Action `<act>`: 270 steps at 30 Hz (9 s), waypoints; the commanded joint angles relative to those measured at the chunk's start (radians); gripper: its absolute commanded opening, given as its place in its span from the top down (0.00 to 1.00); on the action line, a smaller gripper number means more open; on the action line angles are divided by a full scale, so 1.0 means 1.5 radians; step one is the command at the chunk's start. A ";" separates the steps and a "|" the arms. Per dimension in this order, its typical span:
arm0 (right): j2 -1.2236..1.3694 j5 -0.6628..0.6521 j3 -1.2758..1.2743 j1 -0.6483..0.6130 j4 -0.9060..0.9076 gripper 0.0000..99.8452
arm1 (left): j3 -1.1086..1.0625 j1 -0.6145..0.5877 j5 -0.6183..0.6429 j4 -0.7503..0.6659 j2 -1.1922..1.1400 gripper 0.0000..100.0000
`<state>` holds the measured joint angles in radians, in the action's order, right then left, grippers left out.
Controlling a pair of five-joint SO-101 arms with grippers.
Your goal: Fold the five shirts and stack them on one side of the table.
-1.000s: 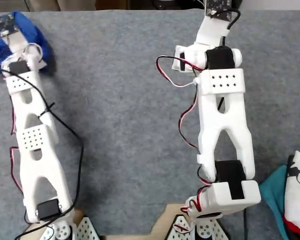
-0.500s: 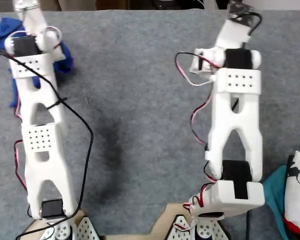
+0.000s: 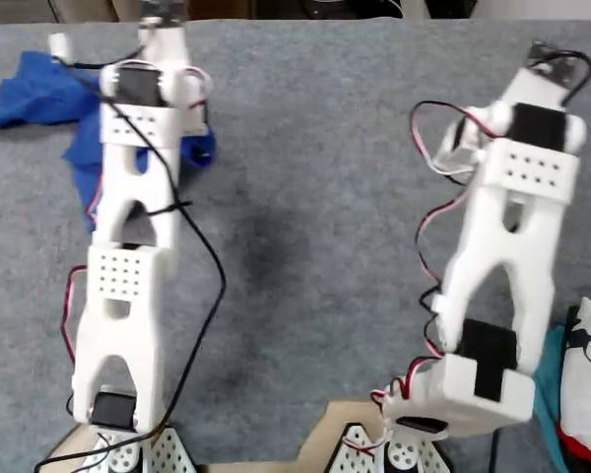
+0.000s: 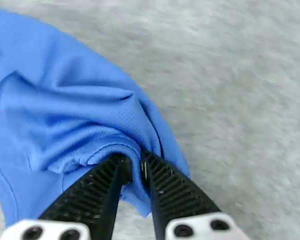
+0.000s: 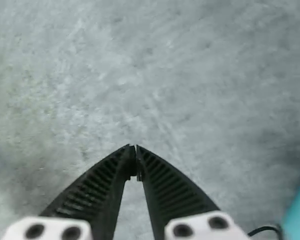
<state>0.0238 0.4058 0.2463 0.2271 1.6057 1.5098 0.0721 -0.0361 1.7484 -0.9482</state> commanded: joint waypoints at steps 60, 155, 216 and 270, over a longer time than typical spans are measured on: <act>0.267 -0.414 0.152 -0.656 -0.134 0.83 | -0.342 -0.484 0.085 -0.021 0.032 0.72; 0.579 -0.413 0.949 -0.502 0.089 0.99 | -0.566 -0.300 0.134 0.006 0.262 0.98; 0.583 -0.413 0.944 -0.466 0.115 0.99 | -0.192 -0.275 0.194 -0.106 -0.125 0.84; -0.175 -0.414 0.944 -0.160 0.116 0.99 | -0.681 -0.271 0.195 0.008 0.950 0.98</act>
<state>-0.1926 -0.2079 1.6517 -0.0338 1.7714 0.6322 -0.3422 0.2616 1.7499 0.3299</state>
